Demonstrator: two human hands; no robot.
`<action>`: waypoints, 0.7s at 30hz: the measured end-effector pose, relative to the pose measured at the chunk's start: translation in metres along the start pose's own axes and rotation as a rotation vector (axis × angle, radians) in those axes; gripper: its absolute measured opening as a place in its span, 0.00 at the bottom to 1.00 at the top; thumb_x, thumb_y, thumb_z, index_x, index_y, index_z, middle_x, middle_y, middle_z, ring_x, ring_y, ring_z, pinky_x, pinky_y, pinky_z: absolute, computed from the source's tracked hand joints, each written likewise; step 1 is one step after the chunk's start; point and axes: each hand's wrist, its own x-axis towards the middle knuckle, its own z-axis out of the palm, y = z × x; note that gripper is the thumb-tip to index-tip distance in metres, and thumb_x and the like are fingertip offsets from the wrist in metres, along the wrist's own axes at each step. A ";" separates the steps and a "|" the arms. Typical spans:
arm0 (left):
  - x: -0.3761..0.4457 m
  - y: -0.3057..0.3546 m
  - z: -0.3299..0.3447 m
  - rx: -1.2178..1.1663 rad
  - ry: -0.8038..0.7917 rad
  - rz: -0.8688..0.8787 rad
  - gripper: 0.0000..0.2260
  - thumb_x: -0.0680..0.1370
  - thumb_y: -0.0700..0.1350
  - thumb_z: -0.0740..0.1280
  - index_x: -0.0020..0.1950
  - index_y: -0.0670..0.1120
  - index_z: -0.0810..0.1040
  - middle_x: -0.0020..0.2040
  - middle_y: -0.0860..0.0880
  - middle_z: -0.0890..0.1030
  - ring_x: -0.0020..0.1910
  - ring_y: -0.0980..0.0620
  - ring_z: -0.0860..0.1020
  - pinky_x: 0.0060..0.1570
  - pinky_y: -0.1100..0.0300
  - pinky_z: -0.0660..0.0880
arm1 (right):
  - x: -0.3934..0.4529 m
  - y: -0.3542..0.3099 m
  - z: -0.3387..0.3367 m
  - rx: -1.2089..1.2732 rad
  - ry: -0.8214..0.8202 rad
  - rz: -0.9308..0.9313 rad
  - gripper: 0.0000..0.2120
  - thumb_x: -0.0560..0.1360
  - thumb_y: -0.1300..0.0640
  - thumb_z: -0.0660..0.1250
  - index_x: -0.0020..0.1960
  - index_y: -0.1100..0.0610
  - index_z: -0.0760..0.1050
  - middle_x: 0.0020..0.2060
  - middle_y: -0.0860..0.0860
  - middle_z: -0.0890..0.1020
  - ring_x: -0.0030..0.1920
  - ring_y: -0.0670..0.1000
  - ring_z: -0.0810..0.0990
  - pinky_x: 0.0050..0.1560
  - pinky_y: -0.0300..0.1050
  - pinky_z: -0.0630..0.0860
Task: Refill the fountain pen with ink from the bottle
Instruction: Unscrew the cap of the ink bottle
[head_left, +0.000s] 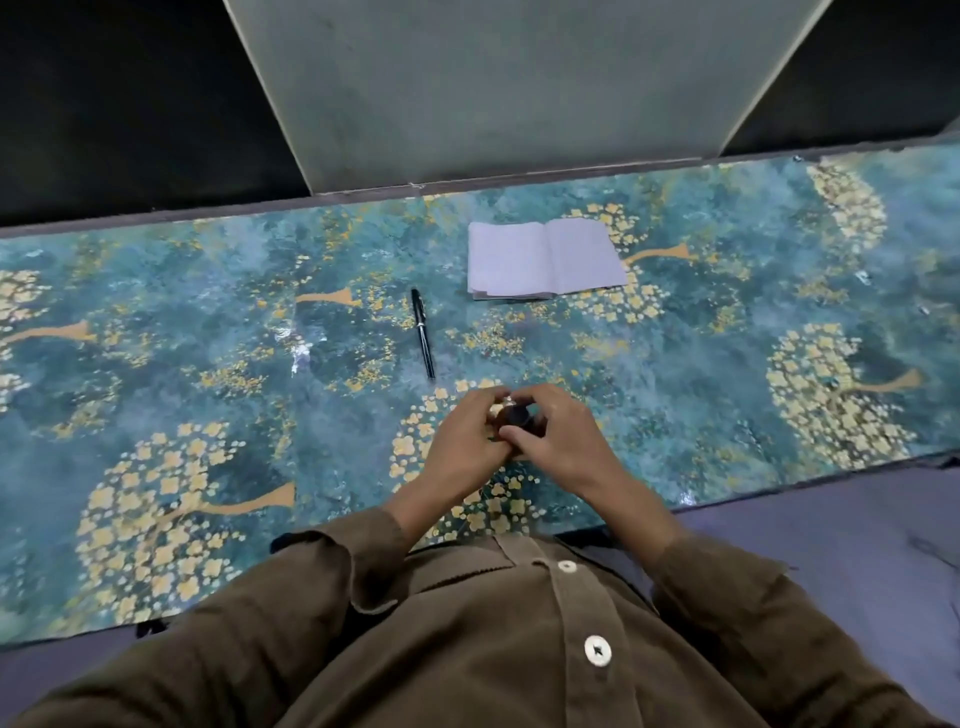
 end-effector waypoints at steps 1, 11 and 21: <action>0.003 0.001 0.001 0.037 0.003 0.027 0.23 0.70 0.46 0.73 0.65 0.53 0.77 0.58 0.50 0.79 0.52 0.52 0.77 0.52 0.54 0.76 | 0.000 0.001 0.001 0.008 0.039 0.021 0.17 0.73 0.53 0.75 0.59 0.56 0.77 0.52 0.51 0.79 0.46 0.48 0.76 0.46 0.30 0.67; 0.003 -0.005 0.006 0.016 0.050 0.077 0.18 0.69 0.46 0.66 0.58 0.58 0.81 0.43 0.55 0.85 0.42 0.53 0.74 0.43 0.52 0.77 | -0.002 0.020 0.007 -0.152 0.185 -0.214 0.15 0.72 0.52 0.76 0.53 0.61 0.81 0.43 0.54 0.80 0.41 0.53 0.79 0.44 0.38 0.73; -0.004 0.002 0.017 -0.152 0.133 -0.106 0.21 0.71 0.41 0.72 0.62 0.57 0.82 0.47 0.46 0.81 0.47 0.46 0.78 0.50 0.51 0.77 | 0.036 0.036 -0.030 0.006 -0.265 -0.339 0.18 0.72 0.53 0.75 0.61 0.53 0.78 0.48 0.46 0.79 0.46 0.47 0.78 0.51 0.44 0.78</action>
